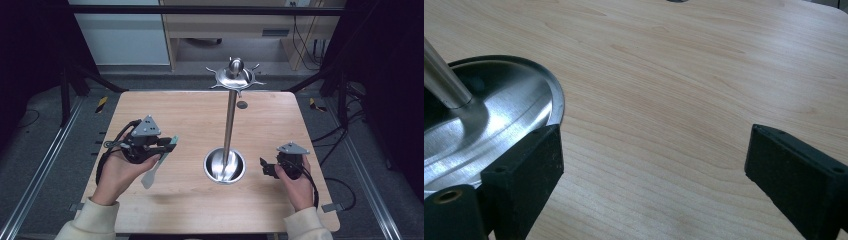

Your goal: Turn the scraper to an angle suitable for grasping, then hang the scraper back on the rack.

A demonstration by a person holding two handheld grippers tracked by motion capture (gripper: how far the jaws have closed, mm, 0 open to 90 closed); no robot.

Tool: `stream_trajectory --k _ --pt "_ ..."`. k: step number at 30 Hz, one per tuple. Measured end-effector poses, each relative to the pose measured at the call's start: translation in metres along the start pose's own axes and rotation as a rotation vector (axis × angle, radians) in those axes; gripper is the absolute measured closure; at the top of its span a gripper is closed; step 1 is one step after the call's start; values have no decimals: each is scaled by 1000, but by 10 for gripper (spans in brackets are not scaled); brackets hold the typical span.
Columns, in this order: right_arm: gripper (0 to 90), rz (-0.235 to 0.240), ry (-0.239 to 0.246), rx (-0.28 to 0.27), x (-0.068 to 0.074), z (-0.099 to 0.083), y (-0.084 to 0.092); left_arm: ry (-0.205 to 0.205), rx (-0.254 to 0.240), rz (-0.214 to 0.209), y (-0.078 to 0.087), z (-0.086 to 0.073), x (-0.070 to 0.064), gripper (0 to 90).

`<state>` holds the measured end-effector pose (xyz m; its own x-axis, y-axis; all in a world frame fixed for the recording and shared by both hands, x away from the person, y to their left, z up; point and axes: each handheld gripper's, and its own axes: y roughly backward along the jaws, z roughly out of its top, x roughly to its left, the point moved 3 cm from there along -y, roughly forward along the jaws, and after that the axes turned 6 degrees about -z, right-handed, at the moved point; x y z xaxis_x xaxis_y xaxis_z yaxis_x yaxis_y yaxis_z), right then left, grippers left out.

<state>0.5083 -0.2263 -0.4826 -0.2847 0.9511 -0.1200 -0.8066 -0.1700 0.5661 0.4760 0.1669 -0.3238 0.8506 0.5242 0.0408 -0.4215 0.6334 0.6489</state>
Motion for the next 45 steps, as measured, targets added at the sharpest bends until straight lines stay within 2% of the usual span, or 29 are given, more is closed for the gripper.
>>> stream_trajectory --k 14,32,45 --pt "89 3 -5 2 1 0 1 3 -74 10 9 11 -4 742" --pt "89 0 2 -3 0 0 0 -15 -153 14 18 30 -10 742" --pt "89 -1 3 -3 0 0 0 -26 -182 12 20 38 -13 741"
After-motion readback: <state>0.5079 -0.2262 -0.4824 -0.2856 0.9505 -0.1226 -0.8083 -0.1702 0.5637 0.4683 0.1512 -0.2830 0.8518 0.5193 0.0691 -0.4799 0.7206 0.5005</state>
